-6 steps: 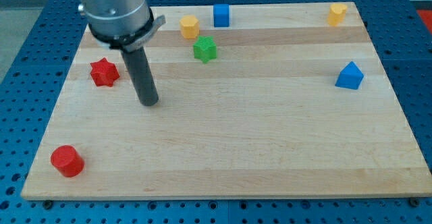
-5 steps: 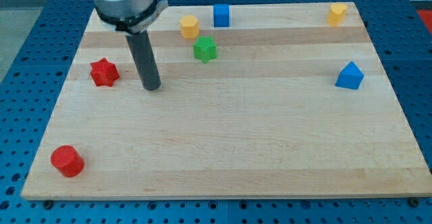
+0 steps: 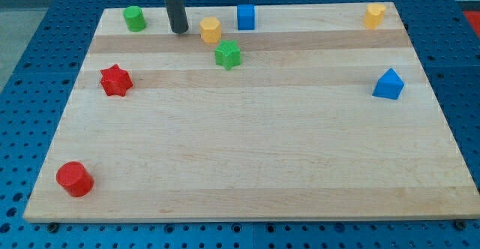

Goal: Move the hexagon to the right parallel of the red circle

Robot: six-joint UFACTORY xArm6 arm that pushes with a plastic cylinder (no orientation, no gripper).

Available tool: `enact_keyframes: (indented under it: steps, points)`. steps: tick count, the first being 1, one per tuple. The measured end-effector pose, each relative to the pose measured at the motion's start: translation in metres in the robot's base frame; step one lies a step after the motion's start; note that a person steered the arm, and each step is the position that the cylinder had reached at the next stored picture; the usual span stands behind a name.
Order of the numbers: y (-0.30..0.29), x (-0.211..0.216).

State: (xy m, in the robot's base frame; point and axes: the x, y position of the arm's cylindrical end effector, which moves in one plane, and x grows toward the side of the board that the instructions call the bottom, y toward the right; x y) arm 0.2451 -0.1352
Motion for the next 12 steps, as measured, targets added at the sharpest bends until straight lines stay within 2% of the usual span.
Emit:
enact_keyframes:
  steps: [2,5,10,12]
  points:
    - [0.022,-0.037]
    - [0.058,-0.029]
    - [0.063,0.051]
    - [0.067,0.103]
